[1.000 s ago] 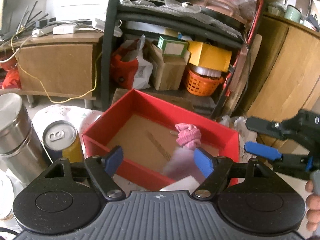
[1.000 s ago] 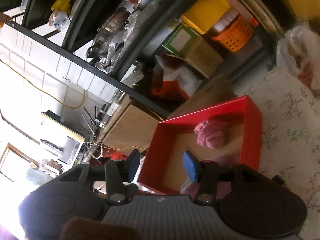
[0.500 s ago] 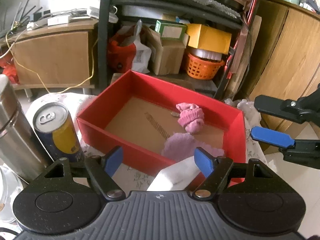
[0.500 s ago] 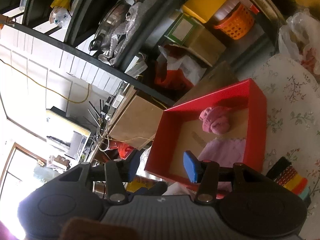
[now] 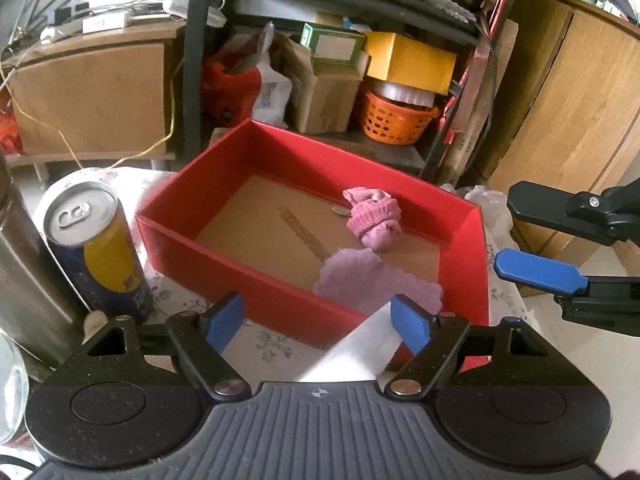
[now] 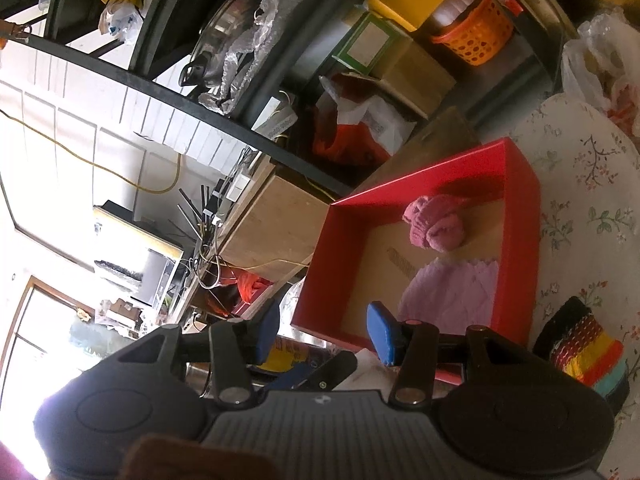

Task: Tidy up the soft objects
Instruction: 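Grasp the white foam bar beside the red box with the left gripper, then lift the white foam bar with left gripper while right grasps the pig plush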

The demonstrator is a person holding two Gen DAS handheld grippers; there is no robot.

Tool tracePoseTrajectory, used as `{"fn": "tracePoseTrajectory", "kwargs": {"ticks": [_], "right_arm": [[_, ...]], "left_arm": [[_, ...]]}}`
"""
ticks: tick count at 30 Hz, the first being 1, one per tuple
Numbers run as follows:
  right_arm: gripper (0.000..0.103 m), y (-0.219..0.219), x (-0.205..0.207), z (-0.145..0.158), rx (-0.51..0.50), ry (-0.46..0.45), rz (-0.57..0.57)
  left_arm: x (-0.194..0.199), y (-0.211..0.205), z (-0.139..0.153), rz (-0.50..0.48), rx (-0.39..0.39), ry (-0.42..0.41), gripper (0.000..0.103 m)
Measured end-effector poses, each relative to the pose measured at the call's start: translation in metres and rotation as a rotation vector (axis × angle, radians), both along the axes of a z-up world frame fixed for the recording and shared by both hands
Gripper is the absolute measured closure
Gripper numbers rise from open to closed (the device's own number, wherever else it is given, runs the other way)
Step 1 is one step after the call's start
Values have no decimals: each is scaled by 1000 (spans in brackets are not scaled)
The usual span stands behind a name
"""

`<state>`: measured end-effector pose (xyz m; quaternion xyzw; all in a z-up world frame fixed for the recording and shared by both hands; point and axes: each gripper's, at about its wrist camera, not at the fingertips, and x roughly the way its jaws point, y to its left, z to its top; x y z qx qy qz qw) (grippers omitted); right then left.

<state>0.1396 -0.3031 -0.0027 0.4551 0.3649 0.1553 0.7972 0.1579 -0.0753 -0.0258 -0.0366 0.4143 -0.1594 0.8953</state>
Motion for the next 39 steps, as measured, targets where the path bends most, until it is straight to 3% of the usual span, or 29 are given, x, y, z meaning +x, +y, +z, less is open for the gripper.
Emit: {"fn": "tracePoseTrajectory", "kwargs": {"ticks": [18, 22, 25, 28, 30, 31, 33, 39], "right_arm": [[82, 2, -2, -1, -5, 14, 12], [82, 1, -2, -1, -3, 16, 12], [82, 0, -3, -2, 9, 21, 6], [82, -1, -4, -4, 20, 31, 7], [82, -1, -5, -5, 17, 32, 12], [82, -1, -5, -5, 20, 32, 17], [82, 0, -6, -5, 24, 31, 27], [82, 1, -7, -3, 26, 29, 39]], "left_arm": [[-5, -19, -10, -143, 24, 53, 24], [-8, -21, -3, -212, -3, 48, 22], [-10, -27, -9, -215, 28, 51, 22], [-10, -32, -19, -183, 98, 45, 31], [-9, -32, -22, -164, 106, 35, 51], [-8, -31, -23, -155, 97, 45, 55], [-7, -28, -23, -146, 67, 61, 59], [-10, -24, -18, -128, 74, 46, 65]]}}
